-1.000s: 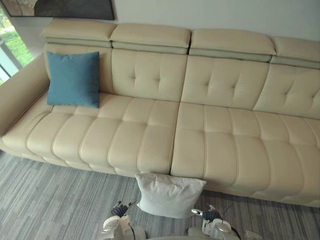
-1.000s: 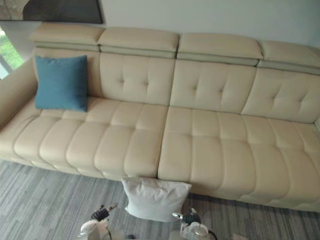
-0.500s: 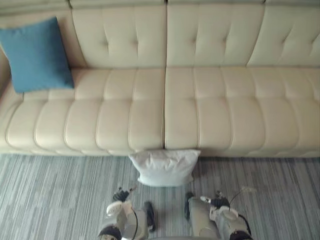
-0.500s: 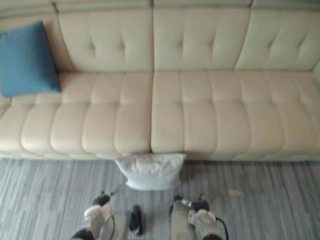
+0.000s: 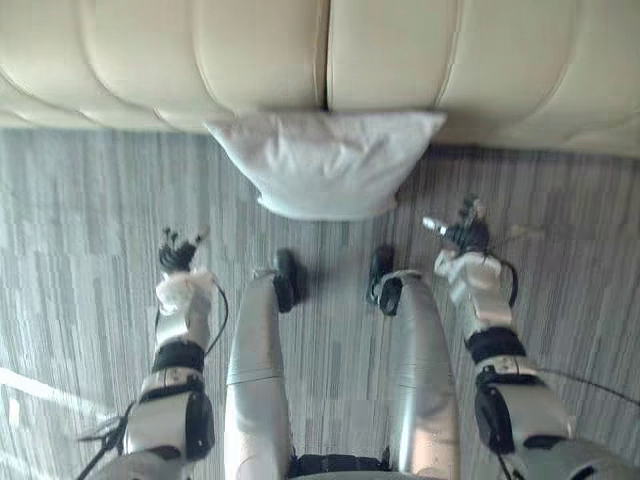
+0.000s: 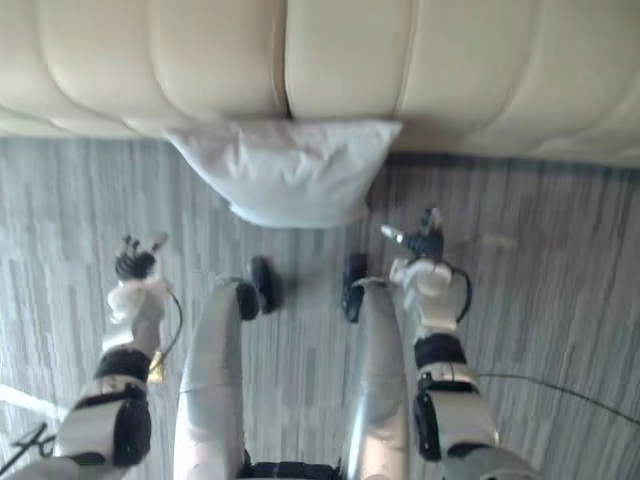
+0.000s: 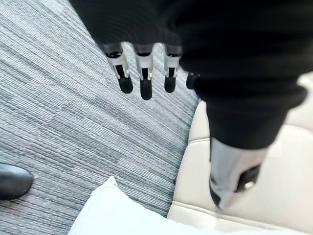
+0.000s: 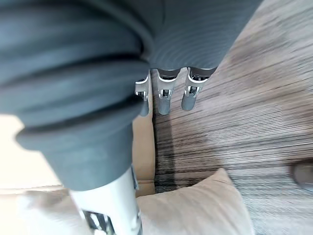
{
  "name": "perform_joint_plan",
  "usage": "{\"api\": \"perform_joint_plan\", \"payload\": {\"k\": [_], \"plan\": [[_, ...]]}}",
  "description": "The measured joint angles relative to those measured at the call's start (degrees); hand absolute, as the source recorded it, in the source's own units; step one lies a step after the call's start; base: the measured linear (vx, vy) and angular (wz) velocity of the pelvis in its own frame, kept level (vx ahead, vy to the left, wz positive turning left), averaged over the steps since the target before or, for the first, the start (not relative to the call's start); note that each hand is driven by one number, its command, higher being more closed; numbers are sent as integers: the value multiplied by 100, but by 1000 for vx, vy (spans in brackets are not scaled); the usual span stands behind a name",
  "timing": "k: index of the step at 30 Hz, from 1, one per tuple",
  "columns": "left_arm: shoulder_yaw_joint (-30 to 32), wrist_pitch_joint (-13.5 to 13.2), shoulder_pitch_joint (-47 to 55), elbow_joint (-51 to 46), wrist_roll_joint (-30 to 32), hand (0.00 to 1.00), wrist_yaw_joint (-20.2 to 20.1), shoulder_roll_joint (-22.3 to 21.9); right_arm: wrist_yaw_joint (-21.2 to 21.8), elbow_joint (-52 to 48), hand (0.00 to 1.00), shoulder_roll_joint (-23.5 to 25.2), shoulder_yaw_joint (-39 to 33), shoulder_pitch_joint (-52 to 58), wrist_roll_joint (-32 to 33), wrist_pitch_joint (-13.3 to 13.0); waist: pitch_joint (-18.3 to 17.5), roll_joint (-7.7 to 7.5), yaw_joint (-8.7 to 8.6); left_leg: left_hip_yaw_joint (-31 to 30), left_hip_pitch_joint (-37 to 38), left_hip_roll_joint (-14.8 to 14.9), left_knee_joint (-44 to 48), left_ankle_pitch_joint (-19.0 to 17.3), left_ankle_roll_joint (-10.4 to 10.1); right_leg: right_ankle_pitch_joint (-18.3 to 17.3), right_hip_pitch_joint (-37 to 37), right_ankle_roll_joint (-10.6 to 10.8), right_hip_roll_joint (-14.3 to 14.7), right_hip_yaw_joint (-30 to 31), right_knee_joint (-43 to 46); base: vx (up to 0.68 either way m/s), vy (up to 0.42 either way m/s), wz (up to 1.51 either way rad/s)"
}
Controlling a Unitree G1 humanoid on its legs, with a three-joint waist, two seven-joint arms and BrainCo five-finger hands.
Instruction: Pick up cushions and gather them together orderly.
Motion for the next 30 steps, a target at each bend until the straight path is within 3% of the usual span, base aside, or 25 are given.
{"api": "perform_joint_plan", "payload": {"k": [7, 8, 9, 10, 17, 22, 26, 29, 30], "plan": [[-926, 0, -1356, -589, 126, 0, 389, -83, -332, -397, 0, 113, 472, -1428, 205, -29, 169, 10, -7, -163, -1218, 43, 813, 13, 9, -106, -1198, -13, -16, 18, 844, -40, -6, 5], [-1044, -7, -1524, -692, 126, 0, 473, -154, -387, -443, 100, 217, 595, -1619, 204, -70, 177, 9, -15, -183, -1311, 41, 885, 5, 9, -131, -1291, -8, -21, 20, 923, -42, 6, 7], [-1139, -6, -1653, -727, 125, 0, 534, -228, -445, -443, 100, 307, 661, -1749, 204, -88, 178, 8, -18, -188, -1362, 34, 926, 5, 8, -147, -1345, -7, -32, 24, 987, -33, 7, 7], [-1275, -7, -1746, -823, 126, 100, 636, -300, -522, -443, 100, 404, 741, -1872, 204, -88, 179, 7, -16, -216, -1419, 34, 989, -5, -1, -167, -1394, -30, -34, 15, 1045, -24, 5, 6], [-1552, 2, -1847, -1137, 348, 100, 1201, -188, -737, -830, 100, 466, 861, -1846, 204, -71, 184, -3, -65, -273, -1636, 32, 1099, -21, -29, -179, -1632, -52, -21, -5, 1178, -5, 3, 0], [-1711, 1, -1726, -1474, 466, 100, 1311, -181, -736, -1448, 100, 480, 1015, -1385, 389, -110, 183, -3, -121, -321, -1517, 35, 1106, 11, -83, -157, -1468, -91, -8, -48, 1163, 4, 7, 0], [-2040, -10, -1124, -1852, 490, 100, 1319, -285, -720, -1851, 100, 534, 1038, -733, 375, -150, 158, 0, -180, -307, -677, 44, 710, 21, -101, -170, -590, -88, 12, -113, 745, 8, 34, -5], [-2268, -206, -304, -2329, 517, 100, 1282, -561, -672, -2515, 100, 651, 1062, 178, 359, -291, 121, -30, -191, -203, 490, 8, -4, 37, -150, -138, 532, -127, 12, -168, 88, 11, 1, -3], [-2374, -318, 272, -2560, 515, 100, 1243, -750, -639, -2809, 100, 788, 1100, 770, 217, -363, -203, -54, -187, -151, 939, -33, -498, 109, -212, -98, 948, -158, 11, -218, -365, 27, -24, -3]]}}
